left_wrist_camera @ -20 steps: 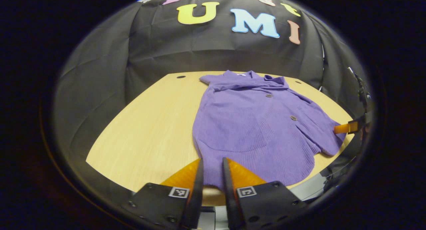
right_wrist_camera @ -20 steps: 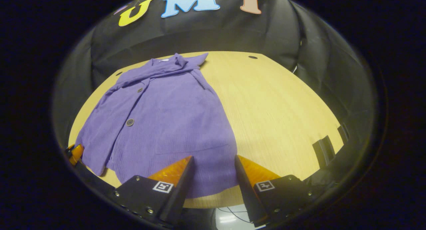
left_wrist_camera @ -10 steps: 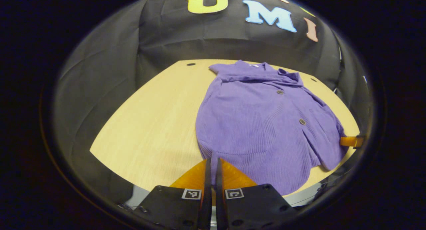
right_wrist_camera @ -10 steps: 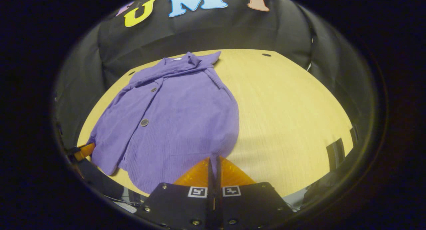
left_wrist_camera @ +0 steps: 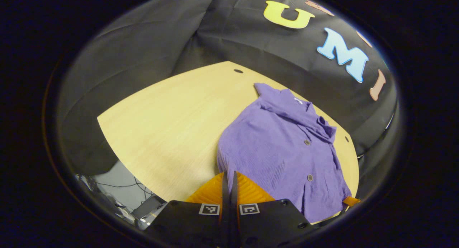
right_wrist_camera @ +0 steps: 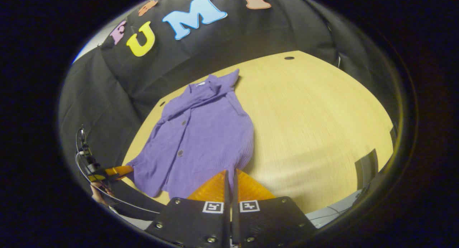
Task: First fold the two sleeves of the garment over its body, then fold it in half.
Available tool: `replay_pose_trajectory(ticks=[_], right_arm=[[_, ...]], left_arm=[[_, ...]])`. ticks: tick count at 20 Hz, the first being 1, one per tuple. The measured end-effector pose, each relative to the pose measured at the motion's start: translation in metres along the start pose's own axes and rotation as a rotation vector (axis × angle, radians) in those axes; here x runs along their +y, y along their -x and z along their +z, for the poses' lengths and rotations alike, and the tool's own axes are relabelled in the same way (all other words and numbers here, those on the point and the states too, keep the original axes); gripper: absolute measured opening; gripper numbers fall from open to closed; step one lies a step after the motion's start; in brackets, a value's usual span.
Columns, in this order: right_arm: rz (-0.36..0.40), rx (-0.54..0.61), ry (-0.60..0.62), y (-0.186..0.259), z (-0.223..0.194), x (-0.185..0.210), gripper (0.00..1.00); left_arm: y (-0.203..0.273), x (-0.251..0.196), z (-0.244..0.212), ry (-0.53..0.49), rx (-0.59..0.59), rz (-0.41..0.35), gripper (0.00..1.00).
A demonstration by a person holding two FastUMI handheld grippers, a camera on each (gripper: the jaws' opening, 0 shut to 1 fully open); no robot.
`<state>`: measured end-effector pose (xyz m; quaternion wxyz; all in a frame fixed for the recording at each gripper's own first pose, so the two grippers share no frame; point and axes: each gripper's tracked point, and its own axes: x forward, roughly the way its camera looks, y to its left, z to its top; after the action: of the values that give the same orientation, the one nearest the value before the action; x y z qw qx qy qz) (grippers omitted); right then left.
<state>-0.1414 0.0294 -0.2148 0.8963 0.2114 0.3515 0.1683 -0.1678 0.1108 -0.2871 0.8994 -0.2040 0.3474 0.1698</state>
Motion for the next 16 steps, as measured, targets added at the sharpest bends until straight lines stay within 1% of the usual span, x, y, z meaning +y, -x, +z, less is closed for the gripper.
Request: replay_pose_trajectory(ticks=[4, 7, 10, 13, 16], right_arm=[[0.076, -0.050, 0.061, 0.005, 0.041, 0.019, 0.02], [0.105, -0.115, 0.105, 0.009, 0.077, 0.031, 0.02], [0.106, -0.182, 0.128, 0.007, 0.112, 0.038, 0.02], [0.078, -0.243, 0.109, 0.000, 0.141, 0.042, 0.02], [0.070, -0.308, 0.083, -0.007, 0.174, 0.052, 0.02]], left_arm=[[0.015, -0.039, 0.042, -0.028, -0.081, -0.045, 0.06], [0.023, -0.070, 0.073, -0.044, -0.133, -0.104, 0.05], [0.020, -0.093, 0.107, -0.071, -0.177, -0.160, 0.05], [0.013, -0.111, 0.139, -0.095, -0.202, -0.221, 0.06], [-0.002, -0.127, 0.167, -0.132, -0.210, -0.271, 0.05]])
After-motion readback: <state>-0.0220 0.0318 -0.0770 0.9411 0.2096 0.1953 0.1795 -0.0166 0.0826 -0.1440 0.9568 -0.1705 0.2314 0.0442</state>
